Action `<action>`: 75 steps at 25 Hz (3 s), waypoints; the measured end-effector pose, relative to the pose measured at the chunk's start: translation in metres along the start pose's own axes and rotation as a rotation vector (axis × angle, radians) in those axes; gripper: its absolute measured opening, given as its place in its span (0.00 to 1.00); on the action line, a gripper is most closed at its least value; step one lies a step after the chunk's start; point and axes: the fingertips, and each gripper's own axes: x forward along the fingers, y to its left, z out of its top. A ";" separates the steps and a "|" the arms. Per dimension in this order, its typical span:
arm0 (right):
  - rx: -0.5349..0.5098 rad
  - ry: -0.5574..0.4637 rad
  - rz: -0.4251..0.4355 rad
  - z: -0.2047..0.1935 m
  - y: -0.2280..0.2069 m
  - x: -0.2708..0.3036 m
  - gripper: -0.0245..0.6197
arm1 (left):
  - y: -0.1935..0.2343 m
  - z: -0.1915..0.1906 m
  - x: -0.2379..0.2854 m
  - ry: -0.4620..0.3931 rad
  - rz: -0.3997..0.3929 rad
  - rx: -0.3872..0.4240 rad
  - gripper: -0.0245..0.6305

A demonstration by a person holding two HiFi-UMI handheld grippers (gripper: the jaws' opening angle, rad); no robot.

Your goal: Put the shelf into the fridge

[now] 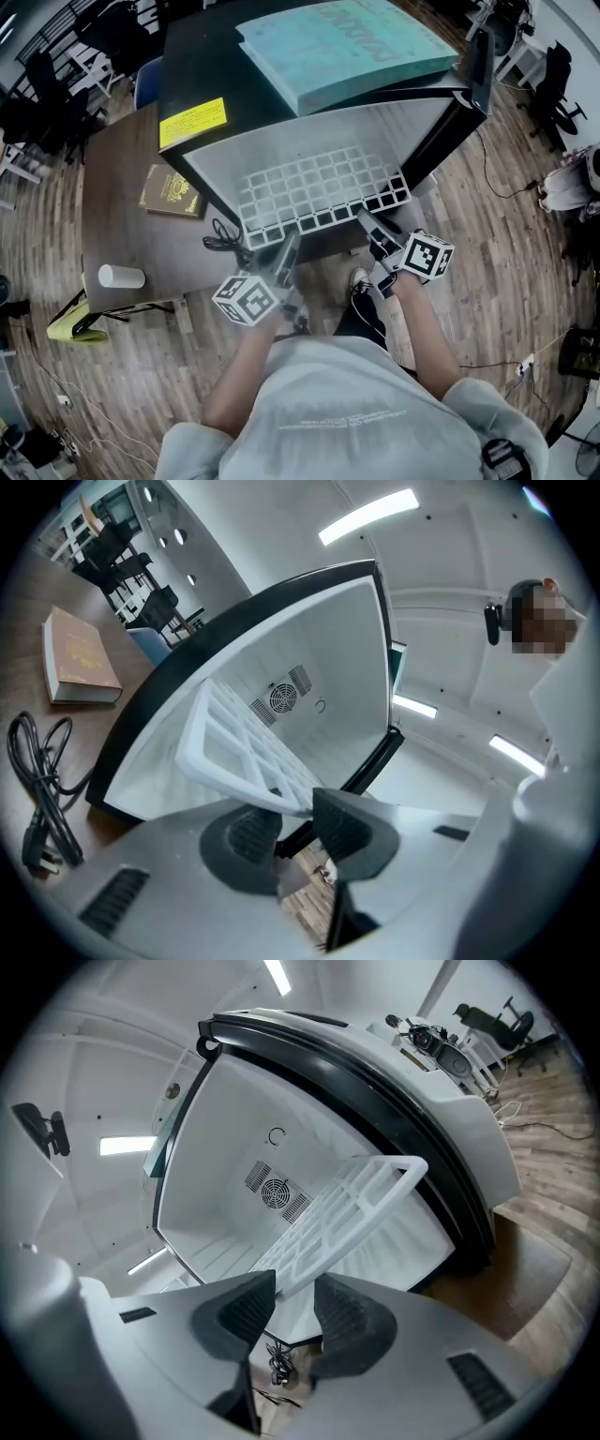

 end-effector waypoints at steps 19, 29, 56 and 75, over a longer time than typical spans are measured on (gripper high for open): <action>-0.022 0.007 0.026 0.018 0.000 0.026 0.26 | 0.014 0.024 0.019 -0.081 0.072 -0.022 0.19; -0.023 0.000 0.021 0.031 -0.001 0.043 0.26 | 0.023 0.040 0.033 -0.146 0.112 -0.061 0.19; -0.024 -0.067 -0.054 0.063 -0.011 0.095 0.28 | 0.055 0.078 0.070 -0.250 0.173 -0.111 0.19; -0.052 -0.039 -0.109 0.063 -0.010 0.096 0.28 | 0.057 0.077 0.068 -0.174 0.200 -0.113 0.20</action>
